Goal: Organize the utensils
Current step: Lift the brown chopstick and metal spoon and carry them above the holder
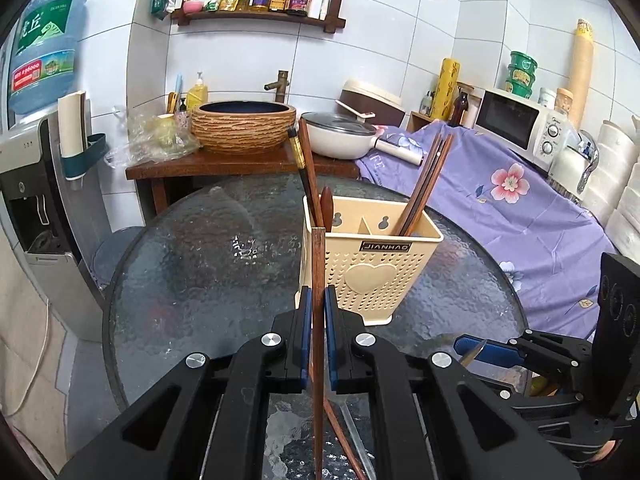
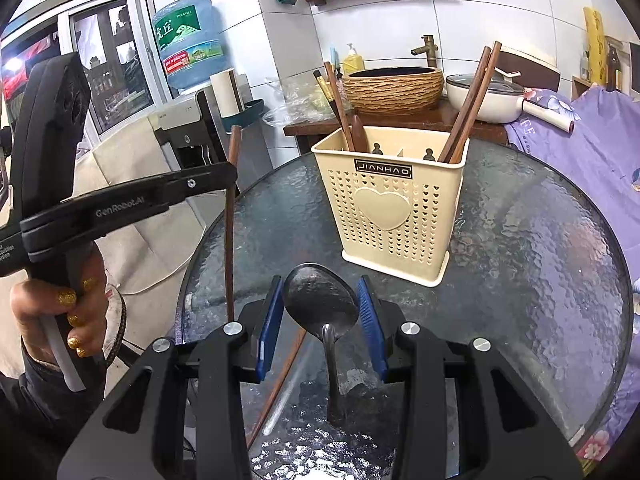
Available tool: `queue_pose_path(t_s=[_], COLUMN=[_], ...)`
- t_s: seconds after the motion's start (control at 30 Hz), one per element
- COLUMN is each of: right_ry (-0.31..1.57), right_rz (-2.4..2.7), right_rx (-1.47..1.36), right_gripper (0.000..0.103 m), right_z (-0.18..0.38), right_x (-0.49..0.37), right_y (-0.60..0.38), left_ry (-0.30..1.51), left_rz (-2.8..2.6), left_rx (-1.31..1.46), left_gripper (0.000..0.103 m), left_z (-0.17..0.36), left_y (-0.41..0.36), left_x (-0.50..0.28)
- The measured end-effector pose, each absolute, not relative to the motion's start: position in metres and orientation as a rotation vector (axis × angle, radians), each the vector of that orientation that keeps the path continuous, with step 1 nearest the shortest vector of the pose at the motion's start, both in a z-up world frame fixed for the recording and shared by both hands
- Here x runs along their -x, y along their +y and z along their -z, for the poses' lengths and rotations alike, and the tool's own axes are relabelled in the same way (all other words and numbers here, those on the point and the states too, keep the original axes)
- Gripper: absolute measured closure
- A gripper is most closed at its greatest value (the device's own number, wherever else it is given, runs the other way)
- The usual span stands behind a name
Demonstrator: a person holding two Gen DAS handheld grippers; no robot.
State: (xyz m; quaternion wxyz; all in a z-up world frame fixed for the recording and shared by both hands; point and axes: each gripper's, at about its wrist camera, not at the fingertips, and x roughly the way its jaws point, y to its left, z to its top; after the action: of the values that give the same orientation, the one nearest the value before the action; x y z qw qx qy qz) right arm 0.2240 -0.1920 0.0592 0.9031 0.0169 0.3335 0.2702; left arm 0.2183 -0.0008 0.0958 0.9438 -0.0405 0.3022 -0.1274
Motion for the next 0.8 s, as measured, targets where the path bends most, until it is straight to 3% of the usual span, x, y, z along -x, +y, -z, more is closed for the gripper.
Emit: queue_pose_path(t_s=[0.8], right_ry=[0.630], right_rz=[-0.558], right_rx=[-0.083], right_gripper=[0.065], right_z=[-0.103], right_x=[-0.248], right_y=[-0.199], left_ry=[0.509], left_rz=[0.325], left_rx=[0.092], left_gripper=[0.097], left_z=[-0.152], left_y=[-0.002], left_x=[-0.211])
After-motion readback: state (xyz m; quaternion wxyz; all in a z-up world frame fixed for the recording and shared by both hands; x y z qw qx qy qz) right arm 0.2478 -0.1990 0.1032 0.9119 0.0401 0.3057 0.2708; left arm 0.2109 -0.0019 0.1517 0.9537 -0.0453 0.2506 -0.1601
